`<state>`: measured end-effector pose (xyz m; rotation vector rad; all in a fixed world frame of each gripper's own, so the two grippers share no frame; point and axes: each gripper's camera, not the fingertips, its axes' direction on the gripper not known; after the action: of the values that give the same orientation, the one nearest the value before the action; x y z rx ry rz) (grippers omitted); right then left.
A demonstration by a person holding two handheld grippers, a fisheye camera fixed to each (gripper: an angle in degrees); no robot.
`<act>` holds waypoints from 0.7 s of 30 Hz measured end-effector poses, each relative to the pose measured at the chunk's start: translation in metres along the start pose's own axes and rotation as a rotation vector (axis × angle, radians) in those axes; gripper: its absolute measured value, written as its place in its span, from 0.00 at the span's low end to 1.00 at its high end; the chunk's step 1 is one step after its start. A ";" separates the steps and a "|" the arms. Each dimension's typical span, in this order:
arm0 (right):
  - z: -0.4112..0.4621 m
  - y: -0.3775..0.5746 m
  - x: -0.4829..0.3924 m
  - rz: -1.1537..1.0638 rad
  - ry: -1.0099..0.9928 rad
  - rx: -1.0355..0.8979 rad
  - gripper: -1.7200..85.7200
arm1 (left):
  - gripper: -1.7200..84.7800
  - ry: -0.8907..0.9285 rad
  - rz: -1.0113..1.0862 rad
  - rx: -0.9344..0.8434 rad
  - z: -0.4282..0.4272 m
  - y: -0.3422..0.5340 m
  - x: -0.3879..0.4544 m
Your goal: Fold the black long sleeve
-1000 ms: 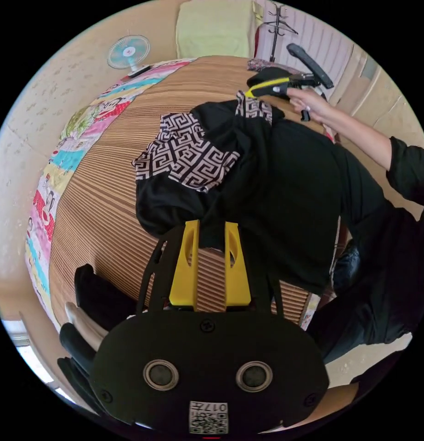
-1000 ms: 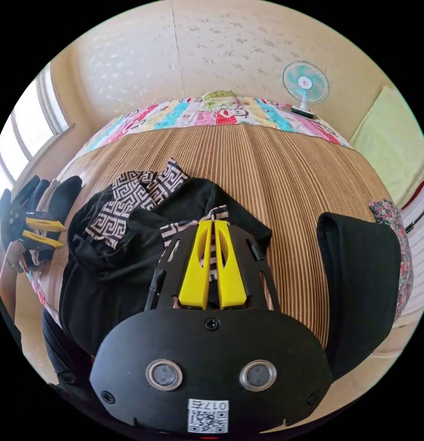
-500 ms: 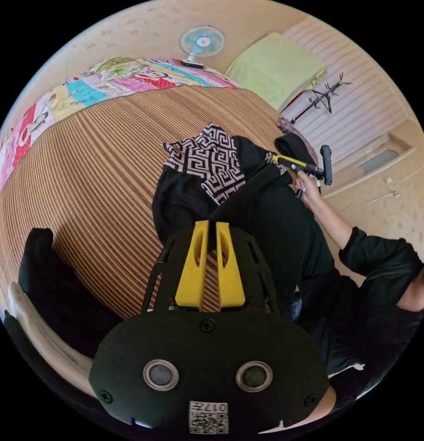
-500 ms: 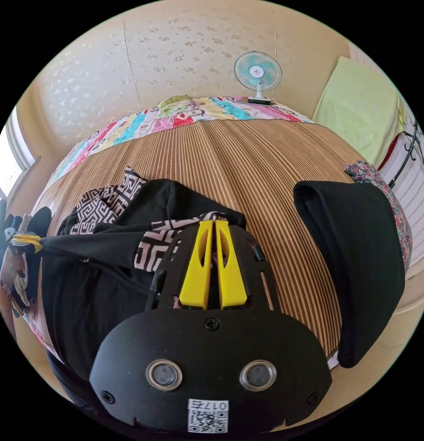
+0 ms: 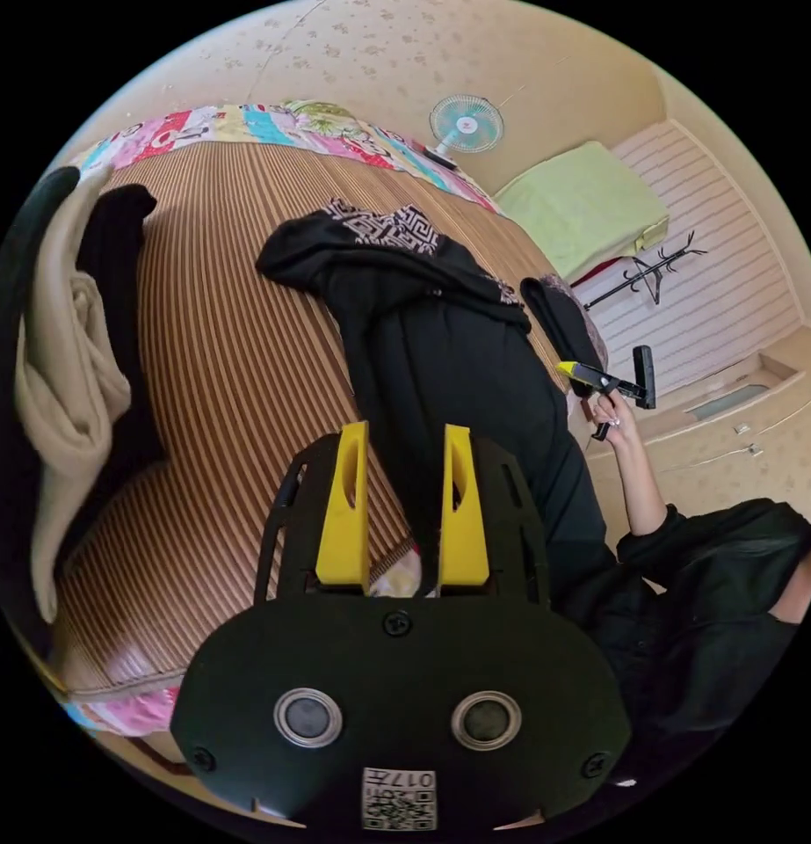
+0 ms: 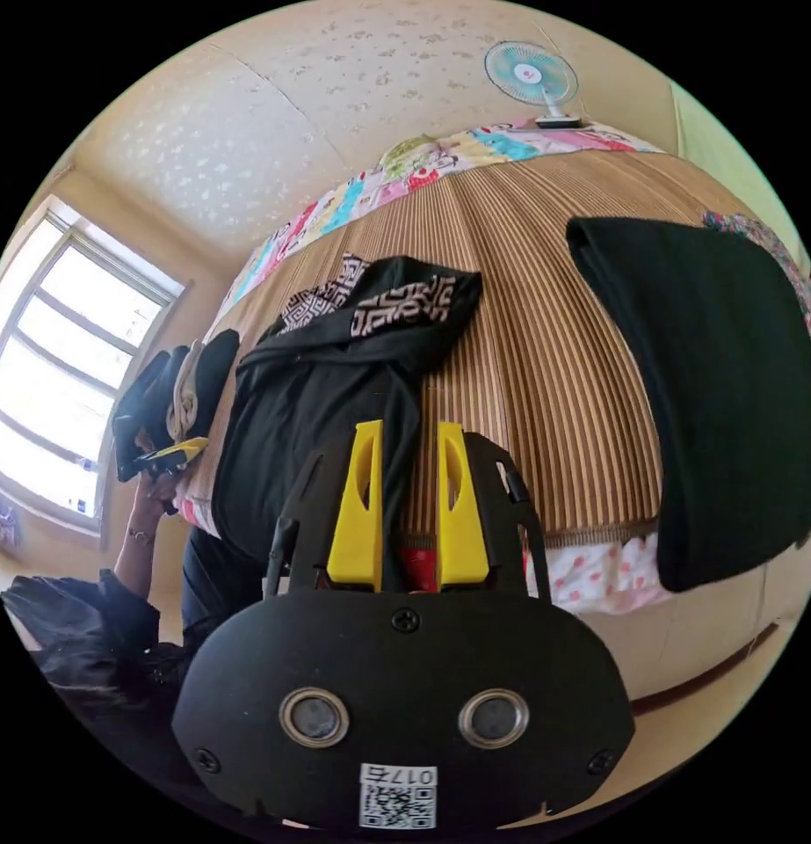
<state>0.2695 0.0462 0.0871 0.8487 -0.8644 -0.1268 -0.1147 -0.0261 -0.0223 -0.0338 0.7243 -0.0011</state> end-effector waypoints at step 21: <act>-0.065 -0.121 -0.065 0.074 0.080 0.102 0.11 | 0.14 -0.007 -0.143 0.144 -0.072 -0.031 -0.044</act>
<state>0.2997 0.0310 -0.0610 0.9095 -0.8314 0.0165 -0.1952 -0.0590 -0.0456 0.0525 0.7123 -0.1899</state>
